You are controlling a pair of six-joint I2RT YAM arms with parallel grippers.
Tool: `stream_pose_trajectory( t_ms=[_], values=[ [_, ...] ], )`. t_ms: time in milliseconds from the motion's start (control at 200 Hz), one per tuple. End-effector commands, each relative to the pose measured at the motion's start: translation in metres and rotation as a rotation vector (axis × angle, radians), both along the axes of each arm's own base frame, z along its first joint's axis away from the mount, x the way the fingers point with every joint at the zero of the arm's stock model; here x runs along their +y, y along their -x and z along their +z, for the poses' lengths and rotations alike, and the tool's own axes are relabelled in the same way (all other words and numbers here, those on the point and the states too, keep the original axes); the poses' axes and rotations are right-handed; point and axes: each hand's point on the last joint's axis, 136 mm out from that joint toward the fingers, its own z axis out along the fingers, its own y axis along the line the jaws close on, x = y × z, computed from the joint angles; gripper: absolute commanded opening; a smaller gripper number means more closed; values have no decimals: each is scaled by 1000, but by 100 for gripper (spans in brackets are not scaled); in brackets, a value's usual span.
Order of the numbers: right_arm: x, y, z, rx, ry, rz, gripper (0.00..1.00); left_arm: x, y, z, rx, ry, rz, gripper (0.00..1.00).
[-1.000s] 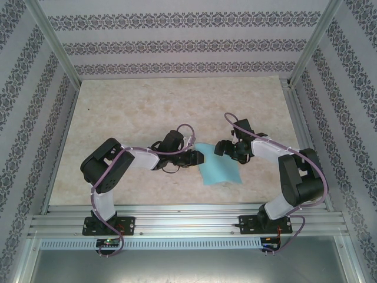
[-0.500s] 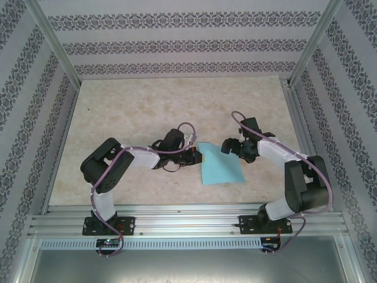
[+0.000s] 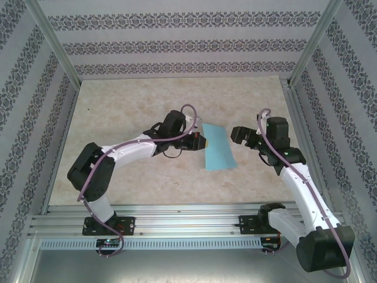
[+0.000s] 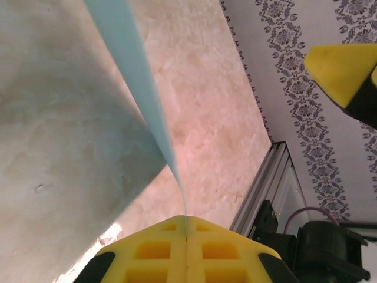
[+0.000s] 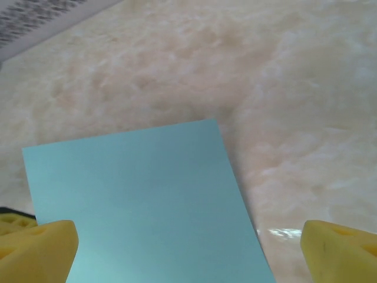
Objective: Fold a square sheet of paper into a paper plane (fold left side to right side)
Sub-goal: Place a square sheet of paper at the center of the table.
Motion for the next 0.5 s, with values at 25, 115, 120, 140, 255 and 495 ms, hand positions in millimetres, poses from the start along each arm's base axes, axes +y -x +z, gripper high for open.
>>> stream_pose_trajectory(
  t_ms=[25,115,120,140,255,495],
  values=[
    [41,7,32,-130,-177,229,98,47,17,38,-232,-208,-144,0],
    [58,9,45,-199,-240,343,97,63,31,67,-390,-262,-242,0],
    [59,9,46,-203,-243,350,97,64,32,69,-401,-261,-248,0],
    [63,9,48,-220,-254,374,97,66,36,76,-434,-262,-267,0],
    [75,10,62,-333,-309,471,97,77,54,120,-634,-229,-338,0],
    [93,24,99,-475,-462,660,97,96,89,188,-939,-160,-416,0]
  ],
)
